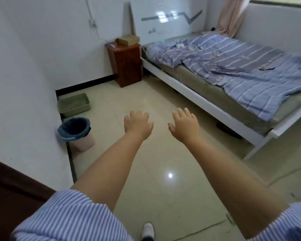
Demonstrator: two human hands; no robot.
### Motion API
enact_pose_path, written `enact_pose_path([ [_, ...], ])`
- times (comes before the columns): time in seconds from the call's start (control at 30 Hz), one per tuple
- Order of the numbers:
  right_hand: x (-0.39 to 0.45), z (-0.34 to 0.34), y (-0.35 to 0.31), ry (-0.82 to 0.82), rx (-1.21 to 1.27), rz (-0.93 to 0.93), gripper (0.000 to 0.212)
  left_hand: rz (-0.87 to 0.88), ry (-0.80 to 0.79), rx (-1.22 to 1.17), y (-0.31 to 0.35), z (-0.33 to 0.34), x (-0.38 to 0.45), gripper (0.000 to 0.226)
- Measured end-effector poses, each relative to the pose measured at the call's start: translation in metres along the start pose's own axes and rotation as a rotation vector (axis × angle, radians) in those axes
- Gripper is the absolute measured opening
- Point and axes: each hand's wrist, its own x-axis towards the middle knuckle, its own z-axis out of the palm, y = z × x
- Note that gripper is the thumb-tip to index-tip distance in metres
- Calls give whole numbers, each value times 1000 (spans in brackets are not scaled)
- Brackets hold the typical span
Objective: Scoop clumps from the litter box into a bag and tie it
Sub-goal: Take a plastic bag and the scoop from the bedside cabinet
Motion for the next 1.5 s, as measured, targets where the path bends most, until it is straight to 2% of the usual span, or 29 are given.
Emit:
enact_pose_path([
  [0.23, 121, 64, -6, -187, 30, 41, 51, -47, -164, -33, -45, 60, 108, 45],
  [0.57, 341, 93, -8, -303, -1, 42, 52, -47, -266, -28, -94, 75, 320, 47],
  [0.77, 530, 115, -10, -325, 54, 7, 53, -60, -272, -19, -120, 93, 498, 45],
  [1.0, 758, 117, -31, -375, 40, -110, 53, -172, -260, -57, -177, 84, 705, 46],
  [1.3, 1042, 136, -101, -365, -11, -231, 54, -299, -235, -82, -304, 94, 946, 46],
  [1.5, 1211, 162, -144, -469, -73, -257, 53, -341, -282, -92, -394, 105, 1108, 44],
])
